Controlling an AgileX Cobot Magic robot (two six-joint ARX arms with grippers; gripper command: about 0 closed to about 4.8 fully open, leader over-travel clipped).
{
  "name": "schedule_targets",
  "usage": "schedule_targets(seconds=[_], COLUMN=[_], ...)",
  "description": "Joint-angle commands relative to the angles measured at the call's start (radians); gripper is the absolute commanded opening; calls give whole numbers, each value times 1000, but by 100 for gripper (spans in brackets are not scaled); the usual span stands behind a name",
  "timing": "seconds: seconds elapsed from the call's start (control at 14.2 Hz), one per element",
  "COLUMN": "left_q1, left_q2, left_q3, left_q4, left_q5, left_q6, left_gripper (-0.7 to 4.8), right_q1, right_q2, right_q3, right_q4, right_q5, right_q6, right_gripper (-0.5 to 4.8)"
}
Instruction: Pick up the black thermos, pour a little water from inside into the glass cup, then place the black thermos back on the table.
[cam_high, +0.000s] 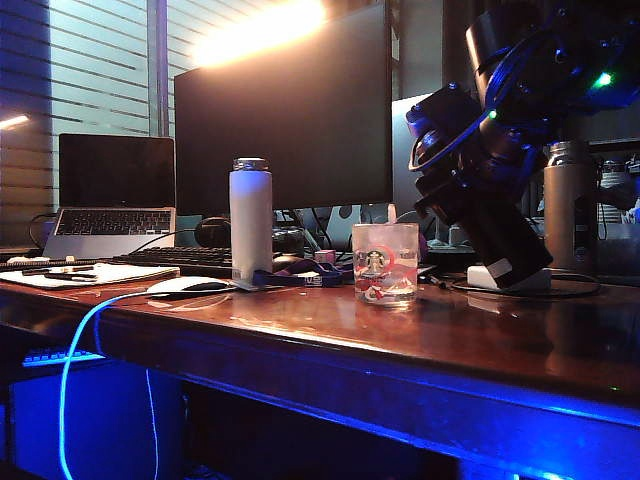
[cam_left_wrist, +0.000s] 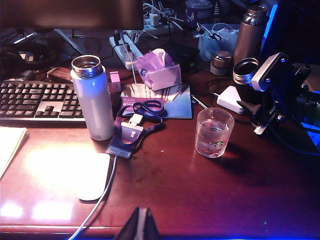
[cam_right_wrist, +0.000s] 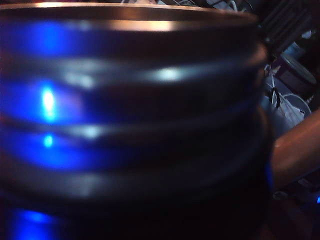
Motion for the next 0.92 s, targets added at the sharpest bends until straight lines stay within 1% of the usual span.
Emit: schedule_targets(seconds=[0.07,0.49,0.7,0.92], left_q1=[0,0,0,0], left_q2=[-2,-2,-2,-2], left_q3=[3,3,3,3], left_q4=[12,12,13,12], left_q5=[4,4,4,4], left_q6=[0,0,0,0], left_gripper=[-2,-2,-2,-2], right_q1=[12,26,26,26], right_q2=[-1,23,32,37], right_q3=[10,34,34,34], right_q4=[33,39,34,34], right_q5=[-9,3,10,21], right_q6=[-14,-92,-187,-225], right_gripper=[49,49,49,49])
